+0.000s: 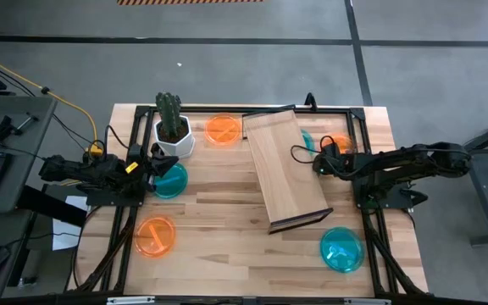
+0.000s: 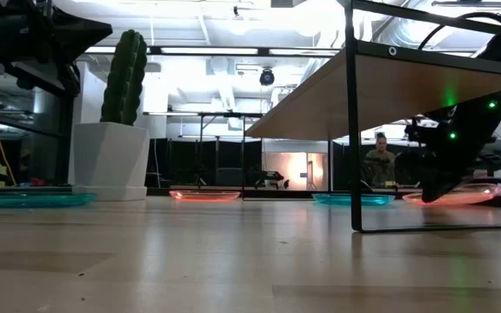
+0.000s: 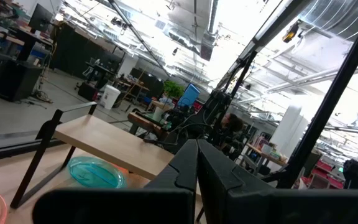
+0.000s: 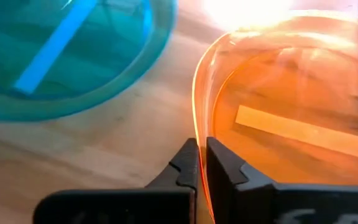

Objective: Place and stack plates onto a shelf
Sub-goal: Put the top right orange plate on the shelf

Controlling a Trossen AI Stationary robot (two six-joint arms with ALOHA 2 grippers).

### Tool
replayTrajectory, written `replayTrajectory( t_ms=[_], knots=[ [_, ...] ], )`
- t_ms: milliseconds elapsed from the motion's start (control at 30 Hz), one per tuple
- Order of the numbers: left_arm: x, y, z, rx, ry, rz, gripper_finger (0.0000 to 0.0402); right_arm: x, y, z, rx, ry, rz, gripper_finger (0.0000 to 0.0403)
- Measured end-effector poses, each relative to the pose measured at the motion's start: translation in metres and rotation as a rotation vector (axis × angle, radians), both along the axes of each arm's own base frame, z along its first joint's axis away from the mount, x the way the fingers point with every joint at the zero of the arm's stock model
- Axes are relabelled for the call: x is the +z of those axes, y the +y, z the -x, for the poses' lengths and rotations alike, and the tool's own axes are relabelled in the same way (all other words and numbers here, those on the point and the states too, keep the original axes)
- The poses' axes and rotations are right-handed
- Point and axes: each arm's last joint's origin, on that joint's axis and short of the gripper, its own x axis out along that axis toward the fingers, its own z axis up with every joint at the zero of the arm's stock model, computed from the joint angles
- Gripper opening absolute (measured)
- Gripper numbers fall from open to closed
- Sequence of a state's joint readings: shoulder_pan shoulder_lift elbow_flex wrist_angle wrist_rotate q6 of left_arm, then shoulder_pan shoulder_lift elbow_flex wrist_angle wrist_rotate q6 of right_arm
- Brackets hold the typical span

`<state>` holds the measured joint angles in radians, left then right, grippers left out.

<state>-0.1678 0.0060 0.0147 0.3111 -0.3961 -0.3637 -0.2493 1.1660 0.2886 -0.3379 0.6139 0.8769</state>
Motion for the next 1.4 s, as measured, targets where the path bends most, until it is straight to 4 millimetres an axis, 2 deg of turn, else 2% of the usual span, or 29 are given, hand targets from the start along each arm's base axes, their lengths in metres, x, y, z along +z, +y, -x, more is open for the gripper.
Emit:
replayTrajectory(
  t_ms=[767, 1400],
  knots=[
    [0.0, 0.0, 0.0, 0.0, 0.0, 0.0, 0.0, 0.014, -0.006, -0.007, -0.109, -0.142, 0.202, 0.0],
    [0.0, 0.0, 0.0, 0.0, 0.0, 0.0, 0.0, 0.024, -0.009, -0.014, -0.126, -0.244, 0.29, 0.0001]
  ],
)
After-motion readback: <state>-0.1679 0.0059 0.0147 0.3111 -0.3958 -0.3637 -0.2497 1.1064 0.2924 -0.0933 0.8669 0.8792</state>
